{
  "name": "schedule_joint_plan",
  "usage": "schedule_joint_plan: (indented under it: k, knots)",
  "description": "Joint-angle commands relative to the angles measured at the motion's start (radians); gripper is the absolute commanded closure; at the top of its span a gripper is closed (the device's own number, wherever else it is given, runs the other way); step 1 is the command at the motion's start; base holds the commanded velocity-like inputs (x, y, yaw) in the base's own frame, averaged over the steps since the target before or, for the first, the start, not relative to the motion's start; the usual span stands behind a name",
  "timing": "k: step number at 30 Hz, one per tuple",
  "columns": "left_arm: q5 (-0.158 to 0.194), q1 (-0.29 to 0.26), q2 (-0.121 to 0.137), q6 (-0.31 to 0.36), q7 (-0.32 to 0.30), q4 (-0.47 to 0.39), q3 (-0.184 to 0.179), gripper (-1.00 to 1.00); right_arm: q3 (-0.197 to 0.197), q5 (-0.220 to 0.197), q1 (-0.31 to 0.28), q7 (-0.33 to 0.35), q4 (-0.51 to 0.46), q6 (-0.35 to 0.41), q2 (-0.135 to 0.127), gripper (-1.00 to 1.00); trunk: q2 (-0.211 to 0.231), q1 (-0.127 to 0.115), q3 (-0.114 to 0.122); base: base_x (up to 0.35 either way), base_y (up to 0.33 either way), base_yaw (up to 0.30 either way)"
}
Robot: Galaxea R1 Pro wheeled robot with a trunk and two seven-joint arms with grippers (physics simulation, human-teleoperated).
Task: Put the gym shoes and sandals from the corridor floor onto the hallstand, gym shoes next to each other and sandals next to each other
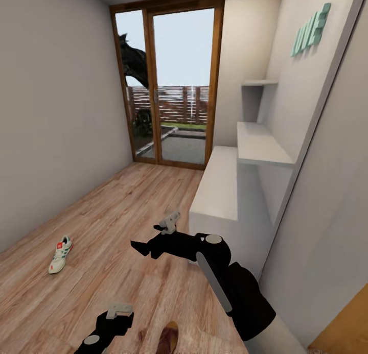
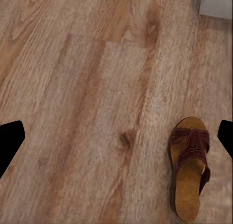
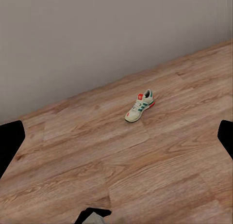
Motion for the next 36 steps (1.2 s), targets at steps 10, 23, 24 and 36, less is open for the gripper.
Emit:
schedule_joint_plan:
  k: [10,23,24,36]
  knots:
    - [-0.008,-0.002,-0.057,-0.003,0.001,-0.007,-0.006,-1.00,-0.001,-0.005,-0.001,0.000,0.000,0.007,0.000,-1.00,-0.071,0.038,-0.048,0.000,0.000,-0.104]
    - [-0.008,-0.001,-0.050,-0.005,0.002,-0.002,-0.007,-1.00,0.001,-0.005,0.000,0.000,0.001,0.007,0.000,-1.00,-0.162,0.088,-0.109,0.000,0.000,-0.148]
    - [-0.009,-0.001,-0.049,-0.006,0.002,0.000,-0.006,-1.00,0.001,-0.005,-0.001,0.000,0.001,0.007,0.000,-1.00,-0.169,0.092,-0.113,0.000,0.000,-0.174]
    - [-0.008,-0.001,-0.048,-0.006,0.003,0.002,-0.005,-1.00,0.002,-0.005,-0.001,0.000,0.001,0.007,0.000,-1.00,-0.253,0.138,-0.168,0.000,0.000,-0.179]
